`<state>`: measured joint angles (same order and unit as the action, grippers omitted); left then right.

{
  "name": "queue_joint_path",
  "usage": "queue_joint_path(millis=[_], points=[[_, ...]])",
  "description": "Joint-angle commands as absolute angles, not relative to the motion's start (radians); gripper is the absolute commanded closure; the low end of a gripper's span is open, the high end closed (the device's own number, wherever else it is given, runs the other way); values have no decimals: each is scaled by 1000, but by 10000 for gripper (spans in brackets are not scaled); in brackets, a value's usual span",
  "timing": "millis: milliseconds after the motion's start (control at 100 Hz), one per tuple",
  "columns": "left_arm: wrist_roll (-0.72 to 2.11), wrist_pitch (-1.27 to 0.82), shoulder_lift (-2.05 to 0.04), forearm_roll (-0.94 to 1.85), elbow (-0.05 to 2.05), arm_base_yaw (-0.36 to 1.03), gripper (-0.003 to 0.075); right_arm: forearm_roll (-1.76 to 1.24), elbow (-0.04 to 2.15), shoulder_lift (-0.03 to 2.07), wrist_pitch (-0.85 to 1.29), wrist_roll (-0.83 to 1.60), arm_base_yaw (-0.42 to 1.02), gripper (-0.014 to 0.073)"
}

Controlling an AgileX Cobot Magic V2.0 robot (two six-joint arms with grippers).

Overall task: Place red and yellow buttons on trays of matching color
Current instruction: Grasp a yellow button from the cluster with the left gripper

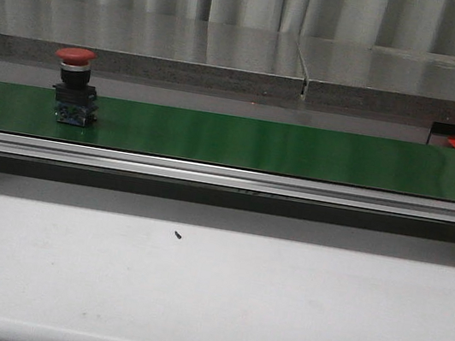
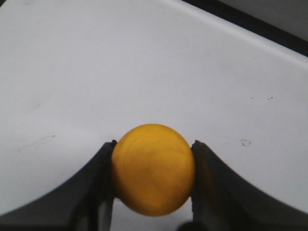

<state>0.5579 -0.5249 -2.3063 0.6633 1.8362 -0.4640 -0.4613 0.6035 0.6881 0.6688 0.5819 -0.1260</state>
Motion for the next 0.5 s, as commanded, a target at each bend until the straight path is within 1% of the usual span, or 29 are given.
queue_joint_path(millis=[0, 120, 310, 410, 490], points=[[558, -512, -2182, 687, 1869, -462, 739, -481, 630, 685, 620, 588, -124, 659], [558, -572, -2104, 691, 1869, -462, 739, -481, 630, 685, 620, 588, -124, 659], [558, -757, -1974, 809, 1863, -458, 739, -481, 630, 685, 620, 588, -124, 659], [558, -780, -1899, 811, 1828, -447, 739, -481, 630, 685, 620, 588, -124, 659], [559, -770, -1835, 811, 1757, -440, 739, -481, 630, 685, 620, 588, -124, 659]])
